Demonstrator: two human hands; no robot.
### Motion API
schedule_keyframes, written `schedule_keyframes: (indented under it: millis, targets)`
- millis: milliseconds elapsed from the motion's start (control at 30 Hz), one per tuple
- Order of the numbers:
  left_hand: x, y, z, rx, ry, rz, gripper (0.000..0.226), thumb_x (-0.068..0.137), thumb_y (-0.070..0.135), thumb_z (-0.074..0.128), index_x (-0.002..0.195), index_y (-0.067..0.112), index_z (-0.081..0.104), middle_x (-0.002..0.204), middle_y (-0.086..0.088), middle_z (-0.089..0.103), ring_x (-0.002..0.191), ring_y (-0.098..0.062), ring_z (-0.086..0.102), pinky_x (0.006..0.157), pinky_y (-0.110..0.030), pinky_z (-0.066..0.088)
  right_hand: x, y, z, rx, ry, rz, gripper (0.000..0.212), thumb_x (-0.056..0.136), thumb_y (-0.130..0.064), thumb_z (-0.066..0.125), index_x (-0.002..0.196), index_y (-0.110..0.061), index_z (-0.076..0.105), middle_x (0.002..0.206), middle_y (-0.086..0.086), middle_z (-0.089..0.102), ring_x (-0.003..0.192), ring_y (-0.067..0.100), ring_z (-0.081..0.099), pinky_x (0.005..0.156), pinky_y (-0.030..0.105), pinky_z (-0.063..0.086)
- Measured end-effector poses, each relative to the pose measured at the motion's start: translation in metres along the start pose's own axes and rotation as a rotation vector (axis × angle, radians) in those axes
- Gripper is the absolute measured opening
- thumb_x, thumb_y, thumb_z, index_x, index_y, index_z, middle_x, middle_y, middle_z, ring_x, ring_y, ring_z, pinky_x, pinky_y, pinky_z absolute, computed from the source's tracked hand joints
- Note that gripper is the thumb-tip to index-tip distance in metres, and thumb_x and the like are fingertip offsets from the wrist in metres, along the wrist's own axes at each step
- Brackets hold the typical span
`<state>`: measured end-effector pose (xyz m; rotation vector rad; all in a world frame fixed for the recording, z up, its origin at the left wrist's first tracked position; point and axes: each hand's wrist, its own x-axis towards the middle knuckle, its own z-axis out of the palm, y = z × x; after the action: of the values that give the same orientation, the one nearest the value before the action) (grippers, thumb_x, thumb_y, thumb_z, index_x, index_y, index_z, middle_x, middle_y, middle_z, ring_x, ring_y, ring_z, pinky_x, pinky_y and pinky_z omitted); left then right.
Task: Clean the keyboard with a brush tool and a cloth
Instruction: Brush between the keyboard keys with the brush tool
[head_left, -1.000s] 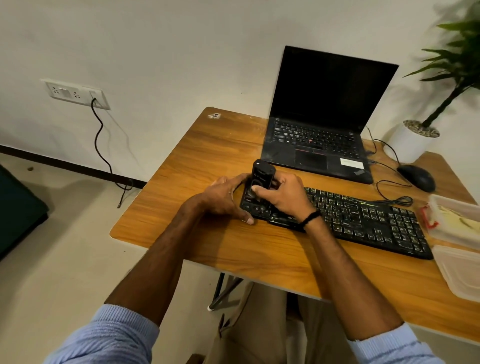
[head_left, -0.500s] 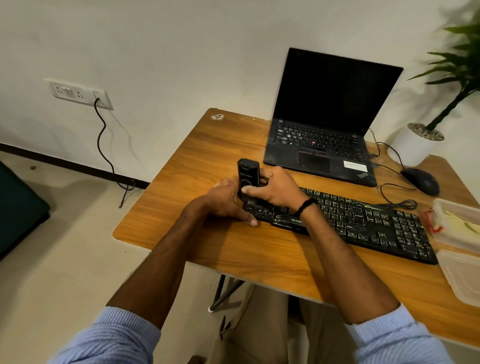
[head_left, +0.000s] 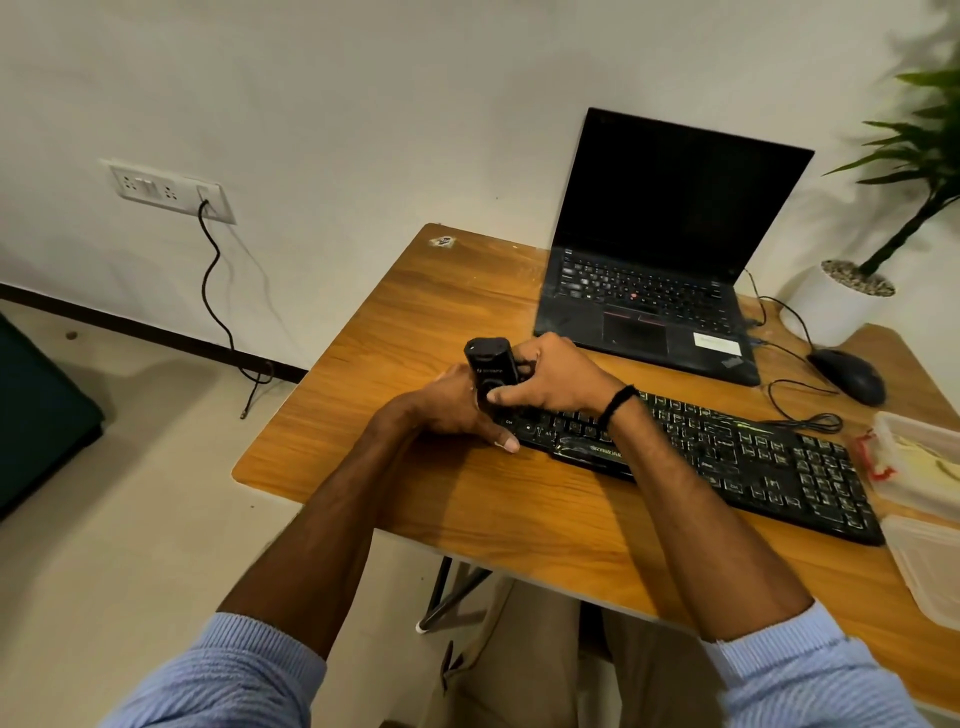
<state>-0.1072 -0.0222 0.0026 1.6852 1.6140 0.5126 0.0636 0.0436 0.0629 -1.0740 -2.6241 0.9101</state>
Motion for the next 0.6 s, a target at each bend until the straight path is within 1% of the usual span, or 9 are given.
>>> schedule_keyframes:
  millis: [67, 133, 200, 333, 367, 433, 500, 533, 600]
  targets:
    - [0.000, -0.001, -0.001, -0.002, -0.004, 0.000, 0.108, 0.052, 0.063, 0.094, 0.144, 0.035, 0.044, 0.139, 0.005, 0.052, 0.132, -0.019, 0.047, 0.114, -0.047, 0.043, 0.003, 0.001, -0.003, 0.006, 0.009, 0.008, 0.021, 0.077, -0.036, 0.081, 0.090, -0.022, 0.071, 0.078, -0.006, 0.071, 0.071, 0.011, 0.066, 0.054, 0.018, 0.049]
    - [-0.002, 0.000, -0.002, 0.020, -0.010, -0.053, 0.123, 0.051, 0.068, 0.092, 0.152, 0.043, 0.027, 0.149, -0.002, 0.041, 0.138, -0.025, 0.037, 0.116, -0.055, 0.039, 0.007, 0.004, -0.005, -0.028, 0.199, 0.055, 0.025, 0.080, -0.035, 0.079, 0.098, -0.019, 0.070, 0.081, -0.007, 0.068, 0.076, 0.011, 0.063, 0.055, 0.013, 0.044]
    - [-0.003, 0.000, -0.001, 0.020, -0.026, -0.095, 0.130, 0.050, 0.070, 0.092, 0.154, 0.048, 0.019, 0.152, -0.004, 0.037, 0.139, -0.026, 0.034, 0.116, -0.056, 0.037, 0.008, 0.008, -0.006, -0.034, 0.271, 0.092, 0.032, 0.080, -0.033, 0.078, 0.106, -0.016, 0.070, 0.088, -0.005, 0.068, 0.082, 0.012, 0.065, 0.063, 0.018, 0.050]
    - [0.001, -0.004, 0.000, 0.025, 0.002, -0.093, 0.140, 0.035, 0.084, 0.087, 0.153, 0.042, 0.024, 0.147, 0.001, 0.042, 0.135, -0.024, 0.040, 0.112, -0.054, 0.044, 0.006, 0.014, -0.007, 0.105, 0.026, 0.071, 0.038, 0.075, -0.037, 0.084, 0.105, -0.016, 0.073, 0.093, -0.005, 0.075, 0.085, 0.012, 0.071, 0.076, 0.032, 0.060]
    - [0.001, -0.004, 0.000, 0.028, -0.007, -0.095, 0.141, 0.037, 0.082, 0.088, 0.155, 0.043, 0.021, 0.148, -0.001, 0.040, 0.136, -0.026, 0.039, 0.113, -0.056, 0.042, 0.007, 0.017, -0.008, 0.091, 0.069, 0.078, 0.038, 0.076, -0.037, 0.083, 0.107, -0.017, 0.073, 0.094, -0.005, 0.075, 0.086, 0.012, 0.071, 0.074, 0.029, 0.059]
    - [-0.002, 0.000, -0.001, 0.033, -0.032, -0.108, 0.138, 0.047, 0.070, 0.092, 0.158, 0.046, 0.014, 0.154, -0.006, 0.034, 0.140, -0.030, 0.034, 0.116, -0.057, 0.037, 0.009, 0.020, -0.008, 0.019, 0.285, 0.101, 0.040, 0.080, -0.033, 0.079, 0.115, -0.015, 0.070, 0.097, -0.004, 0.071, 0.087, 0.011, 0.066, 0.070, 0.019, 0.052]
    - [-0.002, 0.000, 0.000, 0.034, -0.028, -0.113, 0.135, 0.054, 0.063, 0.094, 0.160, 0.045, 0.011, 0.155, -0.008, 0.031, 0.141, -0.031, 0.031, 0.117, -0.056, 0.035, 0.007, 0.021, -0.007, -0.008, 0.424, 0.115, 0.040, 0.083, -0.026, 0.077, 0.120, -0.014, 0.068, 0.101, 0.000, 0.070, 0.089, 0.009, 0.061, 0.074, 0.018, 0.049]
    - [-0.002, -0.001, 0.000, 0.035, -0.023, -0.113, 0.134, 0.056, 0.062, 0.094, 0.160, 0.045, 0.011, 0.154, -0.008, 0.031, 0.141, -0.031, 0.031, 0.117, -0.056, 0.035, 0.005, 0.019, -0.006, 0.005, 0.421, 0.118, 0.039, 0.082, -0.026, 0.078, 0.118, -0.014, 0.069, 0.099, -0.001, 0.070, 0.088, 0.008, 0.061, 0.074, 0.018, 0.050]
    - [0.000, -0.003, 0.000, 0.043, -0.023, -0.109, 0.133, 0.055, 0.063, 0.094, 0.159, 0.044, 0.013, 0.153, -0.007, 0.033, 0.141, -0.030, 0.031, 0.116, -0.055, 0.037, -0.002, 0.019, -0.004, 0.109, 0.276, 0.101, 0.035, 0.079, -0.028, 0.081, 0.111, -0.016, 0.071, 0.093, -0.006, 0.070, 0.087, 0.009, 0.067, 0.072, 0.019, 0.054]
